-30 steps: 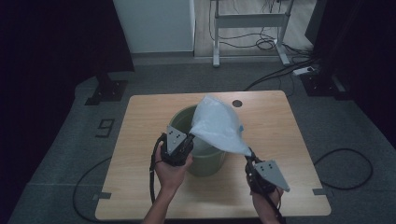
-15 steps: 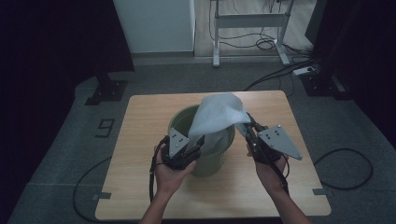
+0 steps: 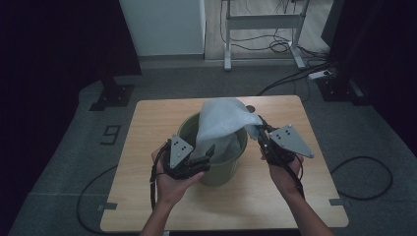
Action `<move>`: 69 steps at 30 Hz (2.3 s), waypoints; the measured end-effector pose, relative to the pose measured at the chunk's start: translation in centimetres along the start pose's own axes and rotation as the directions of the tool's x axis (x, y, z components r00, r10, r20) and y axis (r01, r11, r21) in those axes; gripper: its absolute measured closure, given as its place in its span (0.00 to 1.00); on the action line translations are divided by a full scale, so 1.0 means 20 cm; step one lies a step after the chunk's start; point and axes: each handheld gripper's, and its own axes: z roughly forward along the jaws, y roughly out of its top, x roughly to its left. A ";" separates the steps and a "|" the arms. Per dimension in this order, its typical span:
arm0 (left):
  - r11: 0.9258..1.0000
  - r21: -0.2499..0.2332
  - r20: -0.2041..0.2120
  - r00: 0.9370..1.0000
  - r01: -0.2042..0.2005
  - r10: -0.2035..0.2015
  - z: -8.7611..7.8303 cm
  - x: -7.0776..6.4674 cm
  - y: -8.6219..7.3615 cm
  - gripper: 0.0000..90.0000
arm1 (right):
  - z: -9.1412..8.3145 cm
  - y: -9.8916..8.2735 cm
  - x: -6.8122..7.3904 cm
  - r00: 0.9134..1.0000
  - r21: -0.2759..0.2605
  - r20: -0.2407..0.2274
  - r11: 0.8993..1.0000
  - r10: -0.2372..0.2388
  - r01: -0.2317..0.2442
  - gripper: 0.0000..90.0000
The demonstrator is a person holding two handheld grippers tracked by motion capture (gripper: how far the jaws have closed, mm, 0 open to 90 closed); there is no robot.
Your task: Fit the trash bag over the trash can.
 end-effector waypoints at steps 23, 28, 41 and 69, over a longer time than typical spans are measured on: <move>1.000 0.017 0.022 1.000 0.010 -0.010 0.11 0.00 0.04 0.79 | 0.07 -0.01 0.14 0.980 0.036 -0.200 0.999 -0.009 0.017 0.98; 0.999 0.021 0.042 0.998 0.037 -0.038 0.11 0.04 0.01 0.96 | 0.07 -0.02 0.15 0.970 0.039 -0.241 0.999 0.018 -0.009 0.92; 0.990 0.002 -0.006 0.990 0.138 -0.138 0.09 0.15 -0.06 0.99 | -0.11 -0.17 0.14 0.949 0.059 -0.273 0.988 0.156 -0.145 0.43; 0.981 -0.013 0.021 0.981 0.195 -0.195 0.08 0.17 -0.09 0.99 | -0.16 -0.37 0.11 0.924 0.159 -0.286 0.963 0.255 -0.216 0.42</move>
